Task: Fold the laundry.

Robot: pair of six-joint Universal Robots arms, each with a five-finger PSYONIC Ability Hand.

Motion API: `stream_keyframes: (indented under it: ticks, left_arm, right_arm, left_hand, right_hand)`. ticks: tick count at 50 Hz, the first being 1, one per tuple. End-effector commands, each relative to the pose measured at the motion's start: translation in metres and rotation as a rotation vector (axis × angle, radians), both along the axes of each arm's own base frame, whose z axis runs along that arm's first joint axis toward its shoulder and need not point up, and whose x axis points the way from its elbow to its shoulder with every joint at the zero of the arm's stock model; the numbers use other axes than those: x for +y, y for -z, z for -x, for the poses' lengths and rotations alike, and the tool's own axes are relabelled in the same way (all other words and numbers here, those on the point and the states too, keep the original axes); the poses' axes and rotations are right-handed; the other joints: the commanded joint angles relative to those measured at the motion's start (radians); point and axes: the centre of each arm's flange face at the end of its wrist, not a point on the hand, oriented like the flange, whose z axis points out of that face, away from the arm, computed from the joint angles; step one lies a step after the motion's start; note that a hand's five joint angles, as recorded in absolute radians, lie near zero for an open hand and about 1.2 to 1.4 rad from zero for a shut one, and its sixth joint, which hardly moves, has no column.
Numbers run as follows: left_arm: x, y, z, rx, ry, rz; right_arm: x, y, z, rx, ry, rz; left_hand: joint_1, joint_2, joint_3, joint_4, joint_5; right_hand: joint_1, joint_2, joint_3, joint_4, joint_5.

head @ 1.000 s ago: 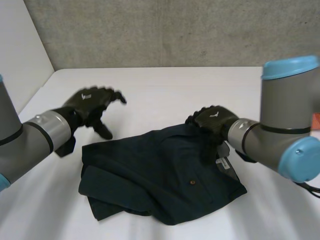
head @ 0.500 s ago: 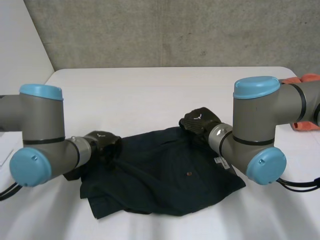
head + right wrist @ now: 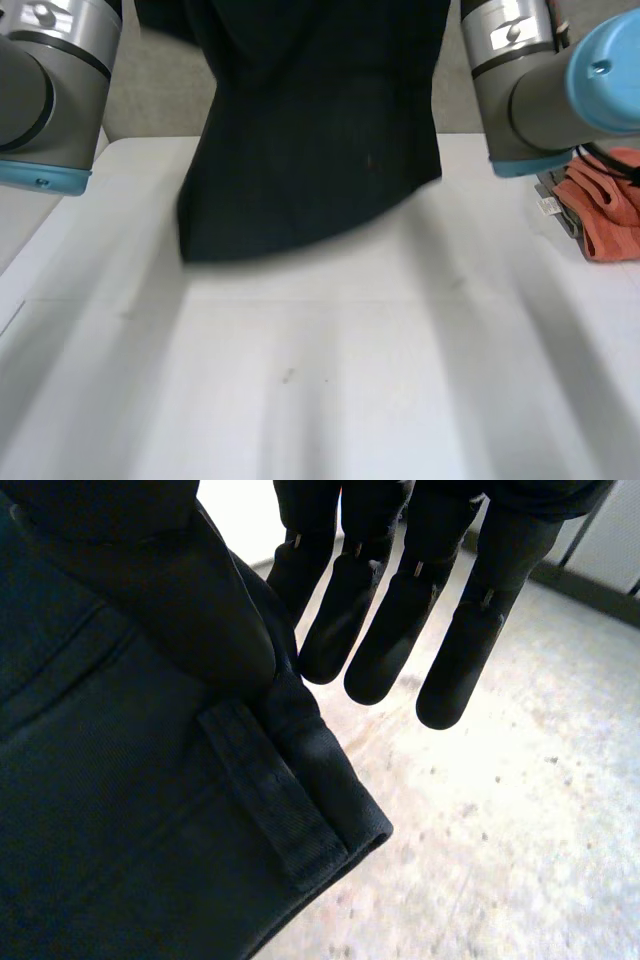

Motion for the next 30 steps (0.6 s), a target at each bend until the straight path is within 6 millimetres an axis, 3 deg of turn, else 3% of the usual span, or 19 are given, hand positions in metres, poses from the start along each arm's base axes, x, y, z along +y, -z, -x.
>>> stream_keyframes:
  ticks: [1, 3, 5, 8, 10, 15, 18, 21, 22, 23, 30]
  left_arm:
    - [0.028, 0.07, 0.003, -0.139, 0.047, -0.346]
    - [0.034, 0.091, 0.002, -0.171, 0.05, -0.432]
    - [0.053, 0.133, 0.001, -0.234, 0.07, -0.589]
    - [0.075, 0.17, -0.002, -0.29, 0.082, -0.716]
    - [0.099, 0.203, -0.004, -0.353, 0.106, -0.82]
    - [0.128, 0.246, -0.013, -0.435, 0.118, -0.982]
    - [0.135, 0.253, -0.018, -0.458, 0.112, -1.043]
    - [0.14, 0.252, -0.023, -0.477, 0.118, -1.096]
    - [0.141, 0.248, -0.026, -0.479, 0.121, -1.11]
    - [0.141, 0.246, -0.027, -0.477, 0.125, -1.111]
    - [0.124, 0.219, -0.045, -0.392, 0.103, -1.058]
  right_arm:
    - [-0.002, 0.038, 0.01, 0.101, -0.058, -0.291]
    - [0.001, 0.054, 0.011, 0.136, -0.057, -0.366]
    - [0.01, 0.09, 0.017, 0.221, -0.041, -0.524]
    - [0.026, 0.133, 0.024, 0.336, -0.017, -0.688]
    - [0.045, 0.177, 0.033, 0.463, 0.007, -0.838]
    - [0.077, 0.237, 0.053, 0.657, 0.033, -1.035]
    - [0.087, 0.249, 0.059, 0.71, 0.035, -1.083]
    - [0.096, 0.254, 0.063, 0.731, 0.029, -1.118]
    - [0.098, 0.253, 0.066, 0.727, 0.03, -1.123]
    - [0.1, 0.251, 0.067, 0.724, 0.028, -1.123]
    - [0.109, 0.244, 0.074, 0.708, 0.021, -1.121]
  left_hand:
    - [0.249, 0.202, 0.207, 0.198, 0.243]
    - [0.249, 0.202, 0.207, 0.198, 0.243]
    - [0.249, 0.202, 0.207, 0.198, 0.243]
    - [0.249, 0.202, 0.207, 0.198, 0.243]
    - [0.249, 0.202, 0.207, 0.198, 0.243]
    - [0.249, 0.202, 0.207, 0.198, 0.243]
    - [0.238, 0.191, 0.196, 0.186, 0.232]
    - [-0.21, -0.257, -0.252, -0.262, -0.216]
    - [-0.45, -0.497, -0.492, -0.501, -0.456]
    - [-0.533, -0.581, -0.575, -0.585, -0.54]
    - [-0.684, -0.731, -0.726, -0.736, -0.69]
  right_hand:
    - [0.282, 0.217, 0.208, 0.198, 0.22]
    - [0.282, 0.217, 0.208, 0.198, 0.22]
    - [0.282, 0.217, 0.208, 0.198, 0.22]
    - [0.282, 0.217, 0.208, 0.198, 0.22]
    - [0.282, 0.217, 0.208, 0.198, 0.22]
    - [0.282, 0.217, 0.208, 0.198, 0.22]
    - [0.282, 0.217, 0.208, 0.198, 0.22]
    - [0.282, 0.217, 0.208, 0.198, 0.22]
    - [0.282, 0.217, 0.208, 0.198, 0.22]
    - [0.282, 0.217, 0.208, 0.198, 0.22]
    - [0.282, 0.217, 0.208, 0.198, 0.22]
